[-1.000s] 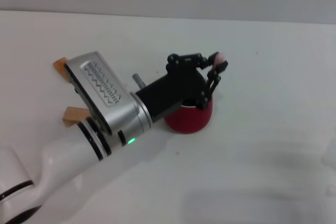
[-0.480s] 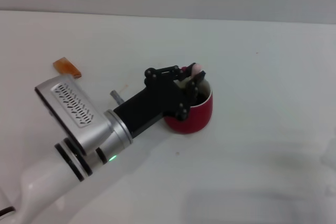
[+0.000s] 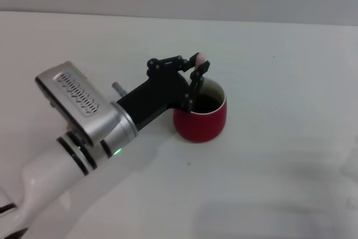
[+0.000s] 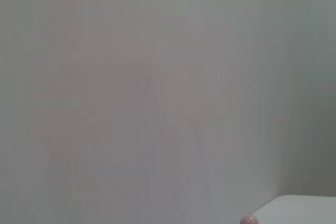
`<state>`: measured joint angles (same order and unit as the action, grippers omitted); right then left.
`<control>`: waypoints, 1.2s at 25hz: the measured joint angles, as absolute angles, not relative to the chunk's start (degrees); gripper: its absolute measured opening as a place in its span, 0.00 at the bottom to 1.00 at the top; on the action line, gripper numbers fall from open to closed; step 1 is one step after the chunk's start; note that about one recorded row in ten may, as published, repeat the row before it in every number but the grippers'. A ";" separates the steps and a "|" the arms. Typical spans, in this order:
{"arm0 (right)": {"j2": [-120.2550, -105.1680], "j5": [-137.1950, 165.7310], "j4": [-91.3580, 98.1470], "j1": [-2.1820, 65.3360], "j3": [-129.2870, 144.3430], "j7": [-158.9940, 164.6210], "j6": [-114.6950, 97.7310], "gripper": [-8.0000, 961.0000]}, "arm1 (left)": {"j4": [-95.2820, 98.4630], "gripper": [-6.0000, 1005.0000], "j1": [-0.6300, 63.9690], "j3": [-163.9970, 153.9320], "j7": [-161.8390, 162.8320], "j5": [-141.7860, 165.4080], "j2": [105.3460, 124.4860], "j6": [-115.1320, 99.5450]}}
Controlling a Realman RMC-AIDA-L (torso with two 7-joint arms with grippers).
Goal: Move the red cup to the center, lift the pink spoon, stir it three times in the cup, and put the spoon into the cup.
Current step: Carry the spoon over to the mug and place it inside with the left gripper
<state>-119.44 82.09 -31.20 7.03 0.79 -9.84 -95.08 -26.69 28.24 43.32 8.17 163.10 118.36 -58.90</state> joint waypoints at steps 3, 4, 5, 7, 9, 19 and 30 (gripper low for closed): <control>-119.44 82.09 -31.20 7.03 0.79 -9.84 -95.08 0.01 | -26.64 0.16 29.53 43.30 8.17 163.12 118.55 -58.54; -119.44 82.08 -31.20 7.03 0.79 -9.84 -95.08 0.01 | -26.64 0.16 30.03 43.17 8.20 163.13 118.60 -58.40; -119.44 82.08 -31.20 7.01 0.79 -9.84 -95.08 0.01 | -26.67 0.16 30.52 43.03 8.30 163.15 118.65 -58.31; -119.44 82.09 -31.20 6.89 0.79 -9.84 -95.09 0.01 | -27.40 0.16 31.44 42.37 8.78 163.20 118.77 -58.26; -119.44 82.08 -31.20 6.84 0.79 -9.84 -95.09 0.01 | -27.72 0.16 31.54 42.04 8.81 163.21 118.81 -58.26; -119.44 82.09 -31.20 6.94 0.79 -9.84 -94.90 0.01 | -30.23 0.17 28.55 38.68 9.60 163.27 118.54 -58.64; -119.52 82.08 -31.20 7.37 0.79 -9.84 -94.56 0.01 | -28.12 0.17 24.98 42.20 9.03 163.29 118.18 -58.49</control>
